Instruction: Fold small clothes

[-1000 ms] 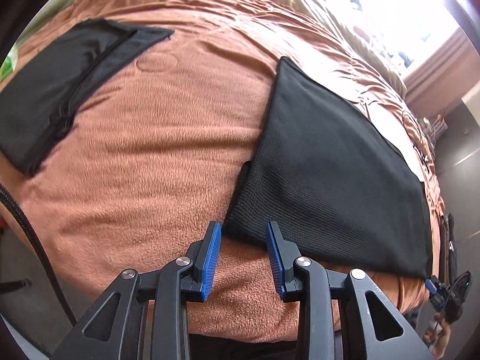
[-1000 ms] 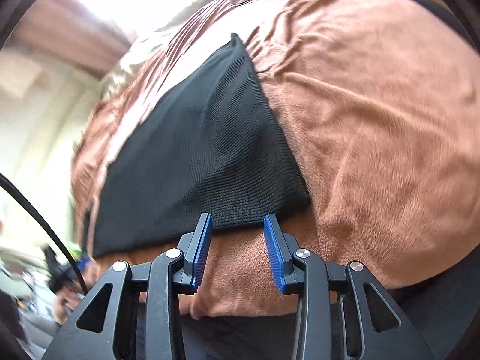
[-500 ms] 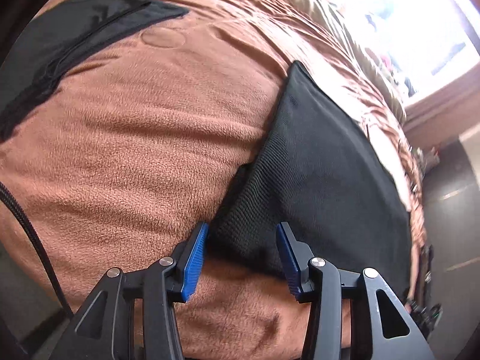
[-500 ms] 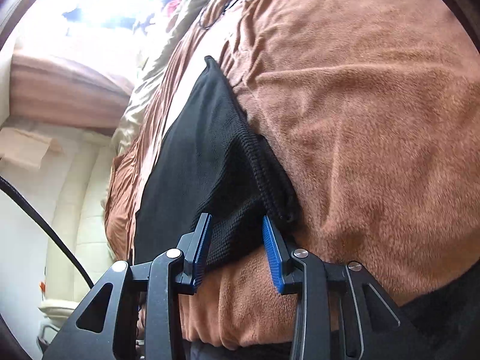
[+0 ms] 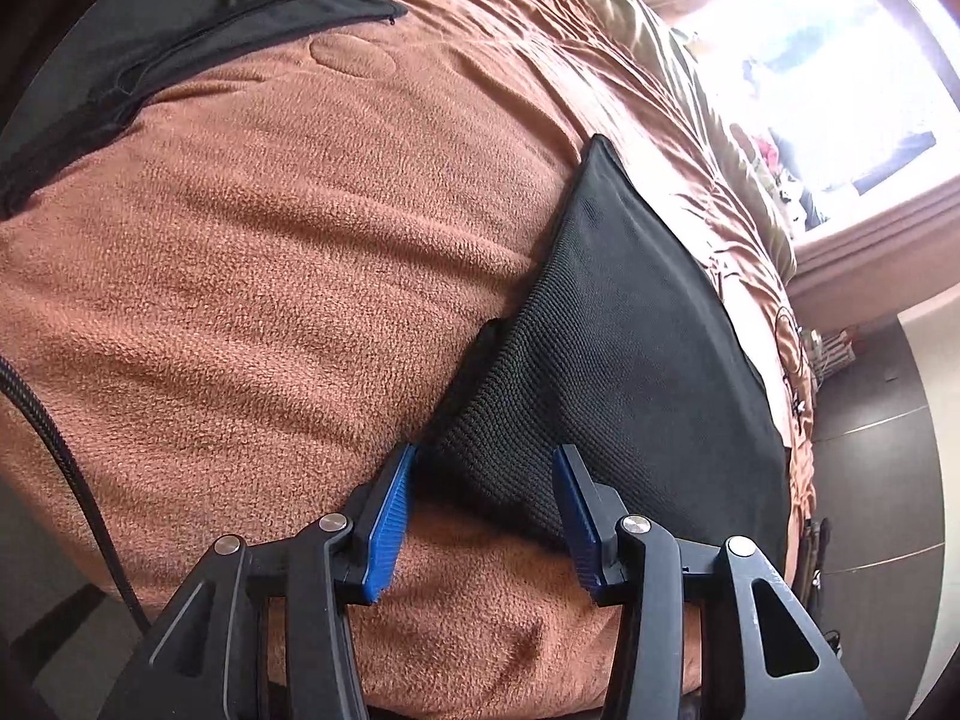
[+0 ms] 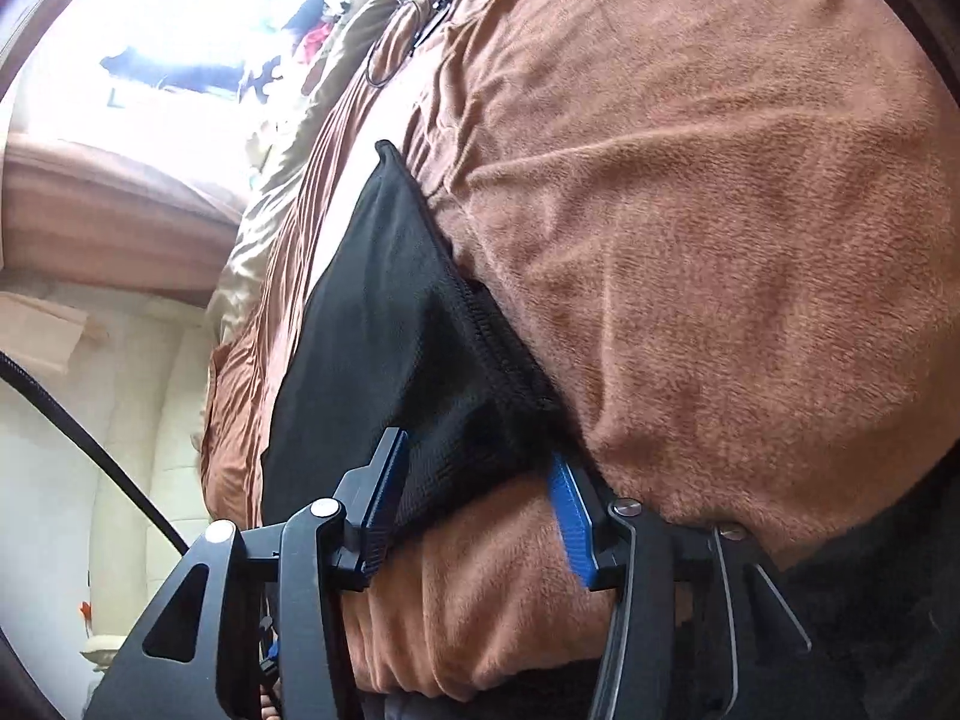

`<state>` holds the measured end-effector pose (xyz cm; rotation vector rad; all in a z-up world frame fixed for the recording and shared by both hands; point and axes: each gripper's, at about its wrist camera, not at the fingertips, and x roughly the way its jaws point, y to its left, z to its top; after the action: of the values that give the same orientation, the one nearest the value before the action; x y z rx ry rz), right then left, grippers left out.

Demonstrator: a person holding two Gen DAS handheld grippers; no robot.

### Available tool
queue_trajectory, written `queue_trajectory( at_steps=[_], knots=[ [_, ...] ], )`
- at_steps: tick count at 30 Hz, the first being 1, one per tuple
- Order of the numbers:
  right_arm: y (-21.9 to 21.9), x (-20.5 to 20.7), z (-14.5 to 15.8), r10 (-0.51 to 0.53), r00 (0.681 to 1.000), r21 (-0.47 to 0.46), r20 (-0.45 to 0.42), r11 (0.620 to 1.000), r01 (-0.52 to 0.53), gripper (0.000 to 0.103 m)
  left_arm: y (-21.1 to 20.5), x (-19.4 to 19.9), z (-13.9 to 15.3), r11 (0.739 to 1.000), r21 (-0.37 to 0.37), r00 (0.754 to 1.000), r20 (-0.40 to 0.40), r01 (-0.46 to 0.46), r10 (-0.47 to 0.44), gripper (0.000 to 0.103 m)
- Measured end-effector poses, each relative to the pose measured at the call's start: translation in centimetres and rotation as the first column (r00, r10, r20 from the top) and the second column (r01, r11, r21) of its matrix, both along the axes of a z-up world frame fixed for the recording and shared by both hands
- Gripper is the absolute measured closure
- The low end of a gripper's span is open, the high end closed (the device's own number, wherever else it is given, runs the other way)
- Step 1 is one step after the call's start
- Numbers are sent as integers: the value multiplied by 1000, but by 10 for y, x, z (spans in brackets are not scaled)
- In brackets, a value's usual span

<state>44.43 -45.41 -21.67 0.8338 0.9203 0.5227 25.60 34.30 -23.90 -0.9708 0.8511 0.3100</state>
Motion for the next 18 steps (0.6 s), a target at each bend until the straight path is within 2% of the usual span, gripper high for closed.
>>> queue_trajectory(
  at_steps=[6,8,11,12,15,18],
  knots=[
    [-3,-1,-4,-46,999,58,23,997,44,61,3,-2,-3,998,-14,998,38,-55,56,55],
    [-6,-5,-3,-37,999,57,40,998,35,69,3,0,-2,998,-16,998,39,-54,55,55],
    [-12,-6,2,-17,997,54,76,998,13,82,9,-3,2,999,-17,998,39,-51,52,68],
    [-14,-7,5,-17,996,59,85,998,12,83,11,-4,3,998,-24,998,45,-52,53,69],
    [-20,-9,10,-10,994,63,113,998,3,84,10,-8,4,998,-45,997,63,-41,43,69],
    [-17,-8,4,24,997,40,77,999,-27,83,4,-9,0,998,-60,999,48,-13,16,66]
  ],
)
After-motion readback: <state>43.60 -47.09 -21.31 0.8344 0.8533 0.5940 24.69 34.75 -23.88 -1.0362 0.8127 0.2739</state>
